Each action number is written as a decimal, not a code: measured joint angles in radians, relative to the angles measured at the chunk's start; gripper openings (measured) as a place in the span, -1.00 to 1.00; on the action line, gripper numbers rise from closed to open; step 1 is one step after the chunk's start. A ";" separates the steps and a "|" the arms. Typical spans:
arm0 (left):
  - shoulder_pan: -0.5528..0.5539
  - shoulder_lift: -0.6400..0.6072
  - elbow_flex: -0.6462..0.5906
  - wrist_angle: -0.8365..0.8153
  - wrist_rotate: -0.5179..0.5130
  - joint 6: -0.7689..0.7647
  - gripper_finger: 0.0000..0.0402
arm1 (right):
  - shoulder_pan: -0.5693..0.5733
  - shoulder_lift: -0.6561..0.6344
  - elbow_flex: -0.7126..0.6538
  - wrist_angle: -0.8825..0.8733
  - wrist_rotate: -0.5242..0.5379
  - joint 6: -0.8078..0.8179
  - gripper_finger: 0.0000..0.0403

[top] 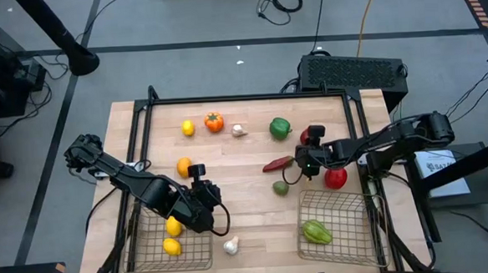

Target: Sort produce into baskets

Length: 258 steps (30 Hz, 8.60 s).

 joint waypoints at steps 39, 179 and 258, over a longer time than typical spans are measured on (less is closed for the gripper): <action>0.000 0.000 0.000 -0.004 0.000 -0.002 -0.47 | 0.108 0.000 0.389 -0.035 -0.113 0.048 -1.00; -0.097 -0.019 0.059 -0.306 -0.418 -0.256 -0.47 | 0.364 0.274 1.058 -0.490 -0.389 0.225 -0.35; 0.175 -0.017 -0.014 -0.303 -0.397 -0.288 -0.47 | -0.001 0.700 0.847 -0.486 -0.449 -0.019 -0.31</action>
